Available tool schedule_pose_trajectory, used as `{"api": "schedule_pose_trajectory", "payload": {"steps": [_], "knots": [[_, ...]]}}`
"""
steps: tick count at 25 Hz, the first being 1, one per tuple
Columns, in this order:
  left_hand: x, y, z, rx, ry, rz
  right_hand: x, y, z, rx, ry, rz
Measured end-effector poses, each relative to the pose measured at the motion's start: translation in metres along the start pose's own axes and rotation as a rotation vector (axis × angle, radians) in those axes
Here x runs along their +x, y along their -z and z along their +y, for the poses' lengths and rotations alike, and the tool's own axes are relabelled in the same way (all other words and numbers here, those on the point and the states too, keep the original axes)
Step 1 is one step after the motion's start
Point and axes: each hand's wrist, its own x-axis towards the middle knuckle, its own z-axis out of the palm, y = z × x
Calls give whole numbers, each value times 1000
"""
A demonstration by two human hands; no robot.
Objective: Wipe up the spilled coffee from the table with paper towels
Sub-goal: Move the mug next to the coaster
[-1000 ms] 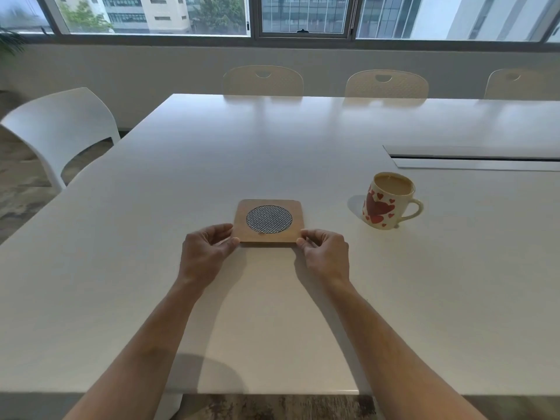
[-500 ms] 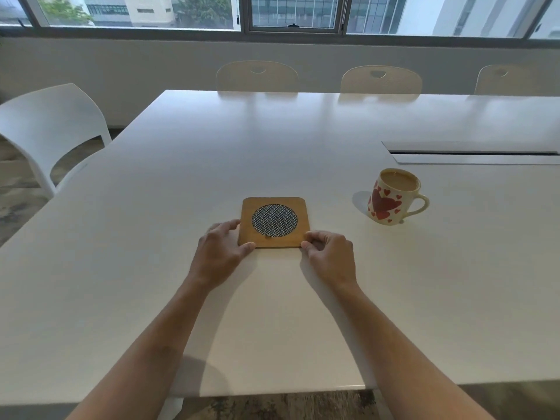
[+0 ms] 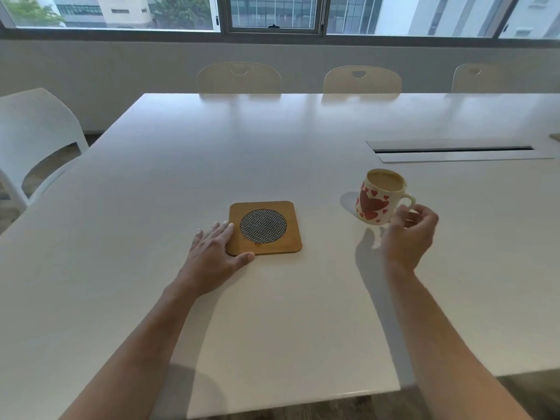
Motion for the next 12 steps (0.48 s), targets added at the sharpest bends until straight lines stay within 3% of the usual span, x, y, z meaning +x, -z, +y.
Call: {"api": "schedule_pose_trajectory", "payload": {"steps": [6, 12], "knots": [[1, -4, -3, 37, -2, 7, 48, -3, 17, -174, -16, -211], [2, -5, -4, 43, -5, 3, 54, -5, 24, -193, 7, -203]]}}
